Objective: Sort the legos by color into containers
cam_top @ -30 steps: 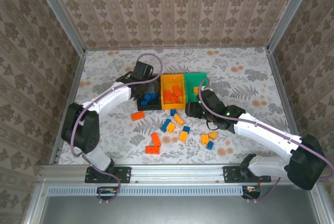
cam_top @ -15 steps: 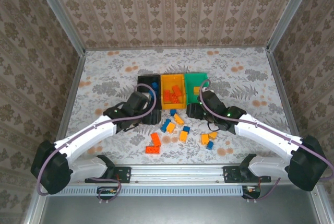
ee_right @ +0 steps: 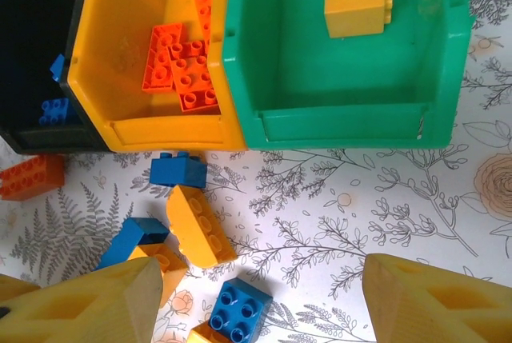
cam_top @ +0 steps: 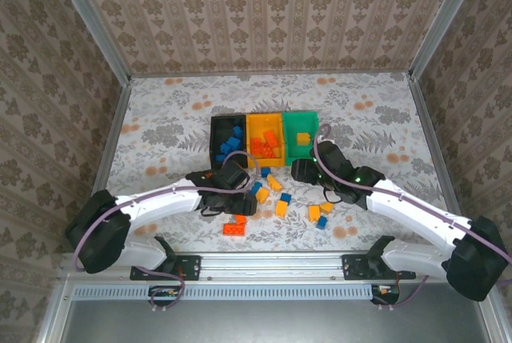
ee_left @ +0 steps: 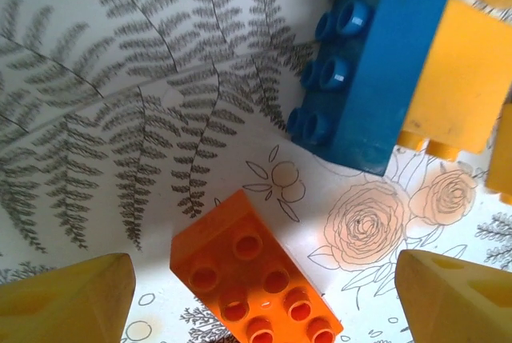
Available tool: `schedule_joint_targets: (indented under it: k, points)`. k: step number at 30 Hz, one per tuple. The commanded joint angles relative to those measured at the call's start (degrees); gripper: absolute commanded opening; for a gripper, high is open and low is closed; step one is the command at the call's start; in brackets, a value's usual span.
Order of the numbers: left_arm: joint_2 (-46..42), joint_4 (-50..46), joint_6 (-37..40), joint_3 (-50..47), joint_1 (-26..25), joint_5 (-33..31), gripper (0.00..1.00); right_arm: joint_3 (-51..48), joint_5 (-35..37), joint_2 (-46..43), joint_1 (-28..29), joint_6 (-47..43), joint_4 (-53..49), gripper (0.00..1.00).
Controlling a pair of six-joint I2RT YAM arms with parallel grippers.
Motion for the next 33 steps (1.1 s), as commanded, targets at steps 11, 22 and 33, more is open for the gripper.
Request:
schedule_joint_targets:
  k: [11, 22, 33]
  points:
    - [10.49, -2.05, 0.3, 6.7, -4.99, 1.06, 0.75, -3.12, -0.74, -5.23, -3.43, -0.66, -1.04, 0.69]
    - [12.94, -6.77, 2.53, 8.39, -6.77, -5.77, 0.33, -4.35, -1.88, -6.24, -4.66, -0.37, -0.5, 0.7]
    - [0.75, -9.7, 7.14, 12.84, -4.64, -17.58, 0.17, -4.38, -2.19, -6.51, -5.04, 0.22, -0.47, 0.7]
